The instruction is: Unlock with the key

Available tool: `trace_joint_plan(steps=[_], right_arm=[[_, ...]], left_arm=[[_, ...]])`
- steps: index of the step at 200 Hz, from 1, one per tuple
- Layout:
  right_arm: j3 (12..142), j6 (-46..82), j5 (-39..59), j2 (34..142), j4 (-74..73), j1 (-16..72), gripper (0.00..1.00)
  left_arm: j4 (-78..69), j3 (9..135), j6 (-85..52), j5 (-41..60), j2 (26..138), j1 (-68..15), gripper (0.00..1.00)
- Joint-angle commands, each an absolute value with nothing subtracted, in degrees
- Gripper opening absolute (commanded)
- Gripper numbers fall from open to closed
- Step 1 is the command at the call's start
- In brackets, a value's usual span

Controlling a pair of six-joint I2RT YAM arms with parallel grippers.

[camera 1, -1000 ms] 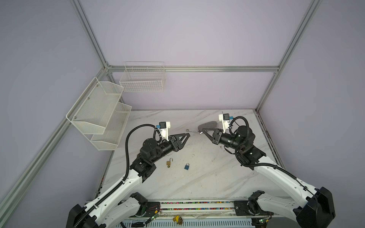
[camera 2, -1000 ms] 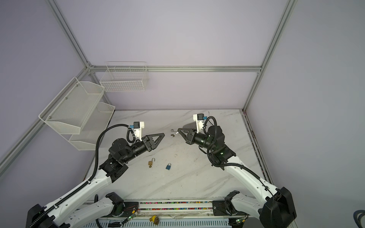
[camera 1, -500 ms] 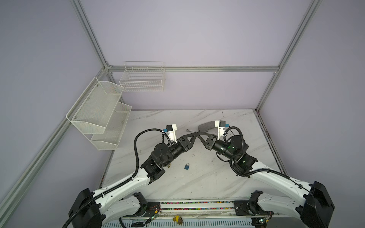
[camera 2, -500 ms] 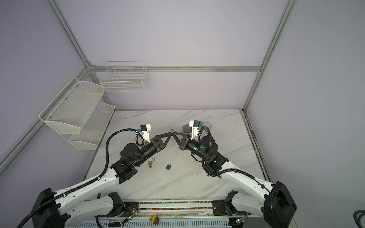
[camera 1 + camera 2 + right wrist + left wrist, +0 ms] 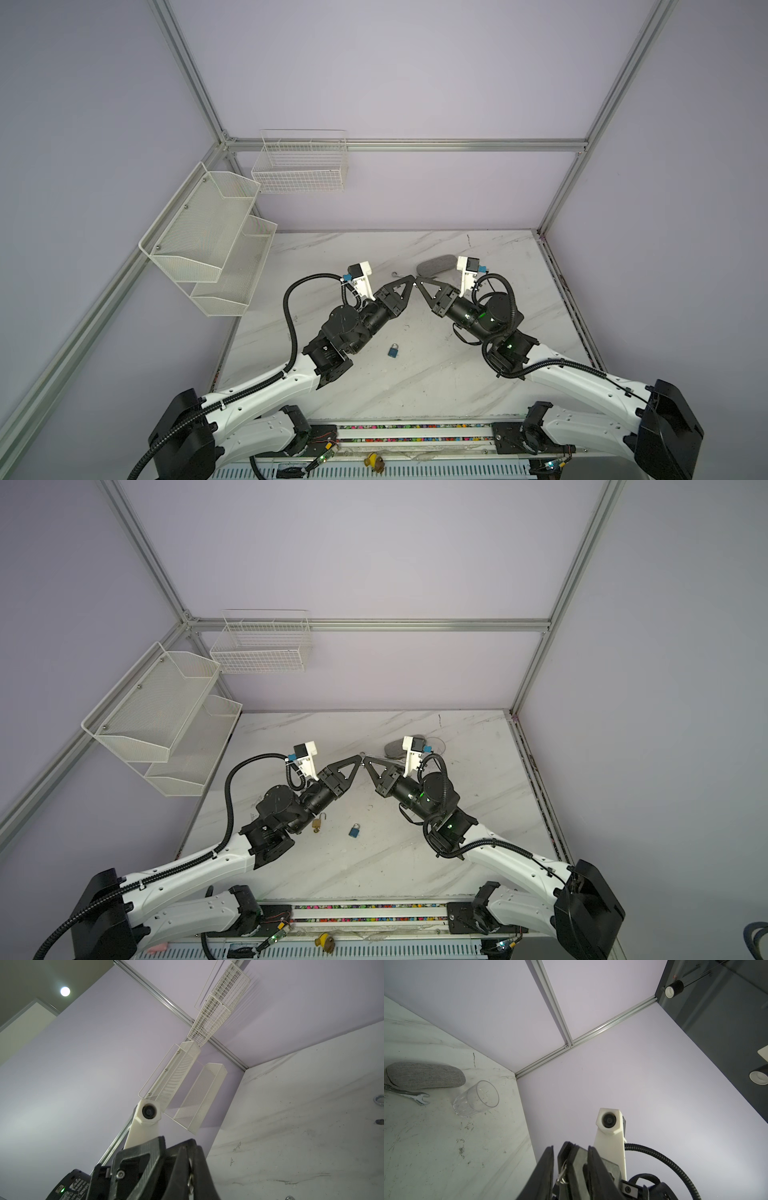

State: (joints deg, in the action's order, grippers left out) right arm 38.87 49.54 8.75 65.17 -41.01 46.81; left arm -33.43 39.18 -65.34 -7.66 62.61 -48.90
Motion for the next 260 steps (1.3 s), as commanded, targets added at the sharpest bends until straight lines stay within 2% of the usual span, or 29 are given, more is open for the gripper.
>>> trace_joint_plan(steps=[1,147,183,201,260], right_arm=[[39.0,50.8,7.8,65.7,-44.1,47.4,0.00],[38.5,51.0,4.7,66.6,-45.7,49.0,0.00],[38.4,50.4,4.2,67.0,-45.4,49.3,0.00],[38.6,49.7,4.0,67.1,-44.7,49.3,0.00],[39.0,47.7,2.6,66.4,-42.3,49.3,0.00]], left_arm=[[-36.5,37.9,-65.3,-8.8,63.0,-49.1,0.26],[-35.1,39.6,-65.8,-8.2,64.7,-49.3,0.13],[-35.1,39.6,-65.7,-8.3,64.9,-49.3,0.06],[-34.9,39.6,-65.3,-8.3,64.7,-49.3,0.00],[-31.5,39.5,-64.1,-9.4,63.2,-49.2,0.00]])
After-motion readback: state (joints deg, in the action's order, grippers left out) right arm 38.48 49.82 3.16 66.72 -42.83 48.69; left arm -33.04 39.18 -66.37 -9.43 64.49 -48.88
